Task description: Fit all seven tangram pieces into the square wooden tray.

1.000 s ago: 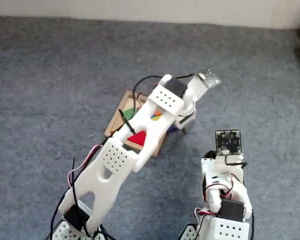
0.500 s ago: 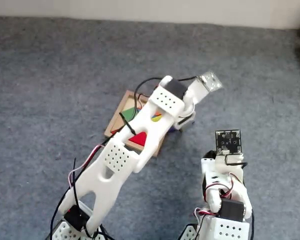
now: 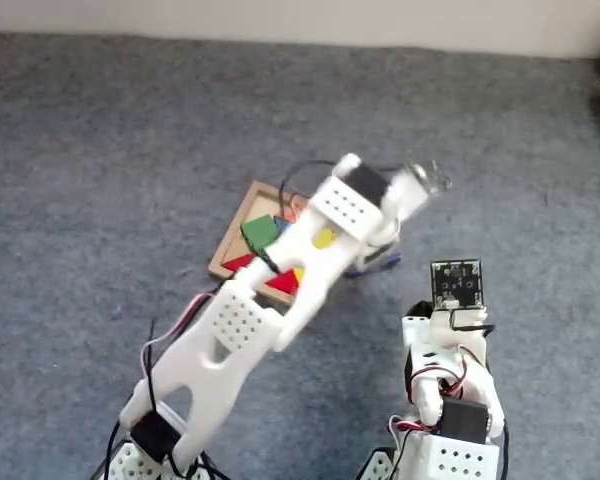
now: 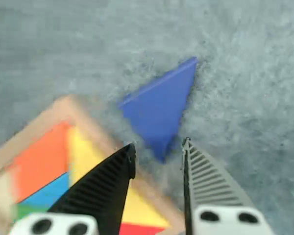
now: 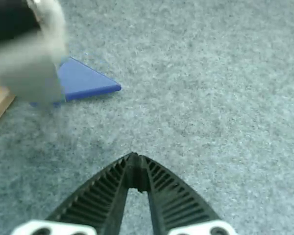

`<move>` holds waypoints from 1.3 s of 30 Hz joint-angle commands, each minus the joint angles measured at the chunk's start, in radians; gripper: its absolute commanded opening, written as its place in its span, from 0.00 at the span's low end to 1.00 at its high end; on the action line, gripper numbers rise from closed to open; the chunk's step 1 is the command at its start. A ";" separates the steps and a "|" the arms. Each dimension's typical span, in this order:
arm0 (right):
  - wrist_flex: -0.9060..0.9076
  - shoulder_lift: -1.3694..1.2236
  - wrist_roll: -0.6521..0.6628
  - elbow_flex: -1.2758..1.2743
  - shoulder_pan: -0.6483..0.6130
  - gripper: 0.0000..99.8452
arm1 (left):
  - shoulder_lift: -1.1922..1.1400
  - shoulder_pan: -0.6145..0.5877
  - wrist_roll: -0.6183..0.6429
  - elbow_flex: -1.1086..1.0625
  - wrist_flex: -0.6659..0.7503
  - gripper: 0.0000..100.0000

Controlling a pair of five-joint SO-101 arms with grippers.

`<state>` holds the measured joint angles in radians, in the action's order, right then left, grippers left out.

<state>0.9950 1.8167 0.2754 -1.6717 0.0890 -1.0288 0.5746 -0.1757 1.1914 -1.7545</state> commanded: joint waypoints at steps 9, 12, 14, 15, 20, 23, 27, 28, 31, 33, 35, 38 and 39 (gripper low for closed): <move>-0.016 0.013 0.000 -0.111 0.005 0.01 | 0.756 -0.188 0.026 -0.394 -0.014 0.16; -0.016 0.013 0.000 -0.113 0.005 0.01 | 0.952 -0.236 0.026 -0.555 -0.012 0.16; -0.015 0.013 0.000 -0.113 0.005 0.01 | 1.073 -0.275 0.026 -0.661 -0.009 0.16; -0.015 0.013 0.000 -0.113 0.005 0.01 | 1.132 -0.298 0.025 -0.711 -0.008 0.16; -0.015 0.013 0.000 -0.113 0.005 0.01 | 1.411 -0.417 0.020 -0.984 -0.005 0.16; -0.015 0.013 0.000 -0.113 0.005 0.01 | 1.550 -0.493 0.018 -1.144 0.029 0.16; -0.015 0.013 0.000 -0.113 0.005 0.01 | 1.705 -0.611 0.018 -1.377 0.114 0.16; -0.015 0.013 0.000 -0.113 0.005 0.01 | 1.738 -0.636 0.018 -1.437 0.141 0.16; -0.015 0.013 0.000 -0.113 0.005 0.01 | 1.825 -0.708 0.018 -1.612 0.226 0.16; -0.015 0.013 0.000 -0.113 0.005 0.01 | 1.871 -0.751 0.018 -1.705 0.264 0.16; -0.015 0.013 0.000 -0.113 0.005 0.01 | 1.913 -0.799 0.018 -1.787 0.290 0.16; -0.015 0.013 0.000 -0.113 0.005 0.01 | 1.957 -0.860 0.018 -1.903 0.328 0.16; -0.015 0.013 0.002 -0.113 0.005 0.01 | 1.969 -0.880 0.018 -1.945 0.345 0.16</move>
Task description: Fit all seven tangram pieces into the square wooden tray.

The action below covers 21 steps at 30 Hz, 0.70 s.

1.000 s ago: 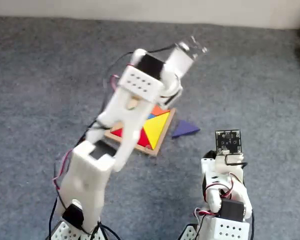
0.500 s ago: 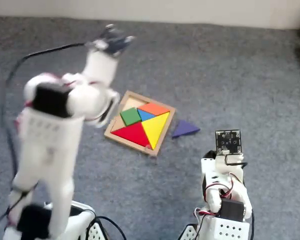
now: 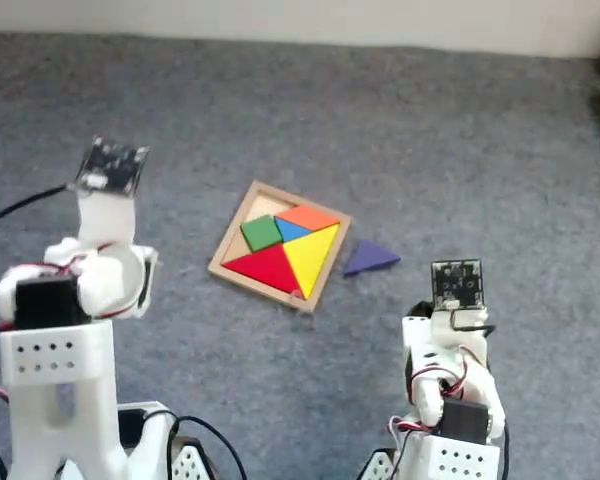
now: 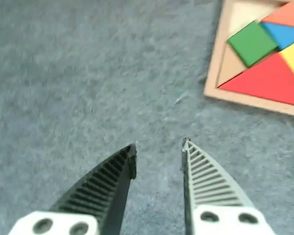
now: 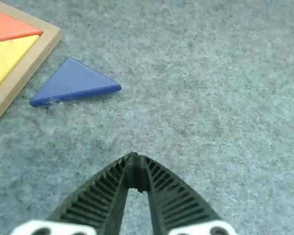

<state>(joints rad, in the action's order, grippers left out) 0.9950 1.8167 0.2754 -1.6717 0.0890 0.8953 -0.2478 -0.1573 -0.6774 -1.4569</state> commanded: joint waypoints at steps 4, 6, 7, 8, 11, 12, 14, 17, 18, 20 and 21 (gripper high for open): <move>-0.015 0.013 0.002 -0.113 0.005 0.01 | 0.087 -0.127 0.000 -0.242 0.137 0.16; -0.021 0.015 0.002 -0.113 0.005 0.01 | 0.111 -0.153 0.000 -0.331 0.198 0.16; -0.022 0.018 0.002 -0.113 0.005 0.02 | 0.125 -0.162 0.000 -0.374 0.226 0.16; -0.022 0.018 0.002 -0.113 0.005 0.03 | 0.142 -0.168 0.000 -0.414 0.255 0.16; -0.018 0.015 0.002 -0.110 0.005 0.09 | 0.191 -0.170 0.000 -0.536 0.328 0.16; -0.015 0.013 0.002 -0.102 0.005 0.10 | 0.208 -0.168 0.000 -0.576 0.353 0.16; -0.007 0.012 0.002 -0.051 0.005 0.11 | 0.239 -0.168 0.000 -0.647 0.399 0.16; 0.067 0.010 0.006 0.059 -0.022 0.12 | 0.283 -0.173 0.000 -0.731 0.456 0.16; 0.094 0.010 0.026 0.111 -0.044 0.12 | 0.300 -0.176 0.000 -0.737 0.462 0.16; 0.154 -0.010 0.064 0.214 -0.090 0.12 | 0.332 -0.191 0.000 -0.745 0.460 0.16; 0.176 -0.039 0.074 0.263 -0.114 0.12 | 0.346 -0.194 0.000 -0.748 0.460 0.16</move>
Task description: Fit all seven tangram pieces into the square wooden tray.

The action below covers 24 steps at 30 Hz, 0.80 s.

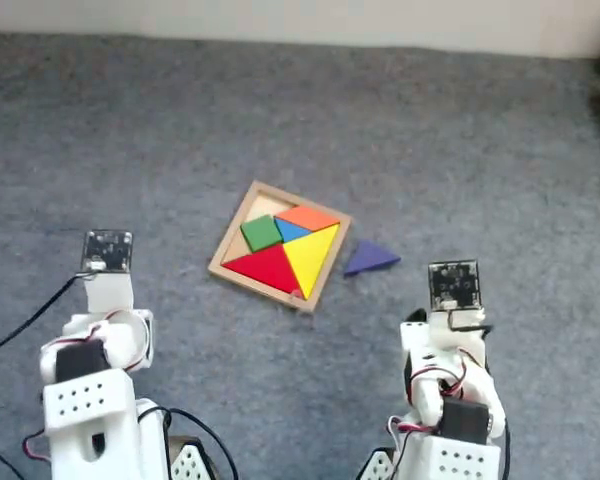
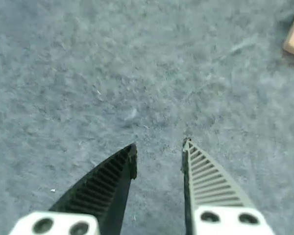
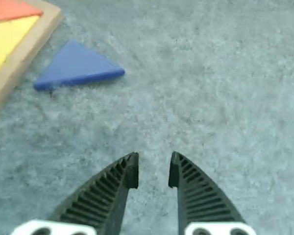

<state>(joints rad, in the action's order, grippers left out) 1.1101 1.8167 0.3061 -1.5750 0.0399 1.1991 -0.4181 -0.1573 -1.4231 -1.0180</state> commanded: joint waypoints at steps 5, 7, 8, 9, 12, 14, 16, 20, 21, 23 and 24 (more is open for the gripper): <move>0.084 -0.358 0.051 0.438 -0.142 0.13 | 0.105 -0.024 0.002 -0.041 0.023 0.16; 0.082 -0.518 0.054 0.544 -0.166 0.16 | 0.128 -0.024 0.002 -0.045 0.020 0.16; 0.079 -0.599 0.054 0.595 -0.174 0.19 | 0.133 -0.024 0.002 -0.047 0.020 0.16; 0.077 -0.677 0.055 0.642 -0.180 0.21 | 0.137 -0.024 0.002 -0.047 0.020 0.16; 0.076 -0.892 0.063 0.779 -0.205 0.28 | 0.159 -0.024 0.002 -0.067 0.025 0.16; 0.076 -1.020 0.138 0.848 -0.222 0.31 | 0.171 -0.024 0.002 -0.073 0.025 0.16; 0.076 -1.132 0.244 0.901 -0.248 0.31 | 0.183 -0.024 0.002 -0.077 0.021 0.16; 0.076 -1.317 0.379 0.970 -0.305 0.31 | 0.191 -0.024 0.002 -0.077 0.020 0.16; 0.076 -1.359 0.397 0.984 -0.320 0.31 | 0.191 -0.024 0.002 -0.077 0.020 0.16; 0.074 -1.431 0.425 1.020 -0.344 0.31 | 0.191 -0.025 0.002 -0.079 0.020 0.16; 0.074 -1.466 0.440 1.036 -0.354 0.31 | 0.191 -0.027 0.002 -0.079 0.020 0.16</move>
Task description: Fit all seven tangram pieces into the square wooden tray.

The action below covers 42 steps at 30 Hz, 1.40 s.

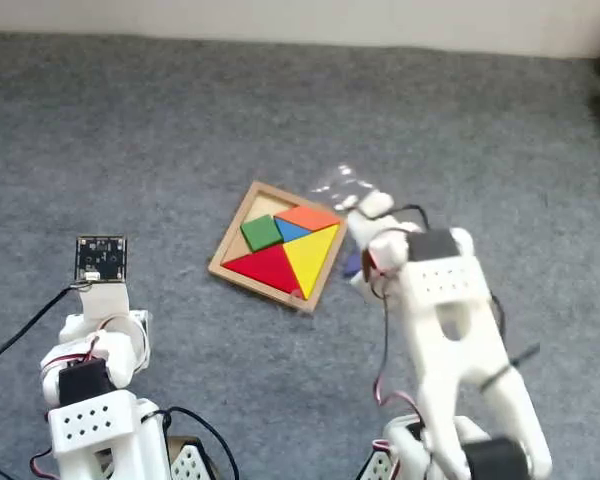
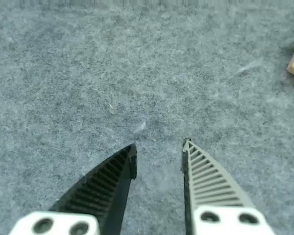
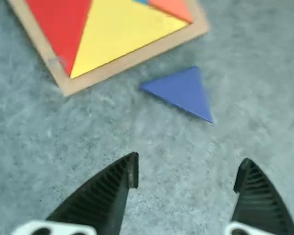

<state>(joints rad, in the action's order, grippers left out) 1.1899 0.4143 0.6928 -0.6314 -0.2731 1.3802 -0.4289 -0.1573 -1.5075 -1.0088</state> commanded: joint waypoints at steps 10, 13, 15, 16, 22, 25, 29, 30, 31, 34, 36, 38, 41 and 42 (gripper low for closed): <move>-0.005 -0.403 0.247 0.298 -0.048 0.31 | 0.010 -0.018 0.002 0.005 0.011 0.16; -0.005 -0.501 0.278 0.363 -0.044 0.31 | 0.010 -0.018 0.002 0.004 0.011 0.16; -0.005 -0.562 0.308 0.407 -0.041 0.31 | 0.010 -0.018 0.002 0.004 0.011 0.16; -0.005 -0.593 0.324 0.430 -0.041 0.31 | 0.010 -0.018 0.002 -0.002 0.012 0.16; -0.005 -0.743 0.368 0.561 -0.038 0.31 | 0.010 -0.018 0.000 -0.005 0.015 0.16; -0.005 -0.808 0.391 0.595 -0.013 0.31 | 0.010 -0.015 0.000 -0.007 0.017 0.16; -0.004 -0.871 0.422 0.622 0.042 0.31 | 0.010 -0.015 0.000 -0.007 0.017 0.16; -0.004 -0.878 0.428 0.624 0.058 0.30 | 0.010 -0.015 0.000 -0.007 0.017 0.16; -0.004 -0.883 0.436 0.624 0.071 0.28 | 0.010 -0.015 0.000 -0.007 0.017 0.16; 0.001 -0.883 0.445 0.619 0.096 0.18 | 0.010 -0.013 0.000 -0.007 0.017 0.16; 0.002 -0.883 0.443 0.619 0.097 0.13 | 0.010 -0.013 0.000 -0.007 0.017 0.16; 0.002 -0.883 0.442 0.619 0.099 0.11 | 0.010 -0.013 0.000 -0.007 0.017 0.16; 0.004 -0.880 0.440 0.619 0.099 0.11 | 0.010 -0.013 0.000 -0.008 0.017 0.16; 0.005 -0.878 0.440 0.624 0.101 0.11 | 0.010 -0.013 0.000 -0.008 0.017 0.16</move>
<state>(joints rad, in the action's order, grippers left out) 1.1792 -0.4649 1.1254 -0.0130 -0.2087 1.3802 -0.4289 -0.1573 -1.5198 -1.0073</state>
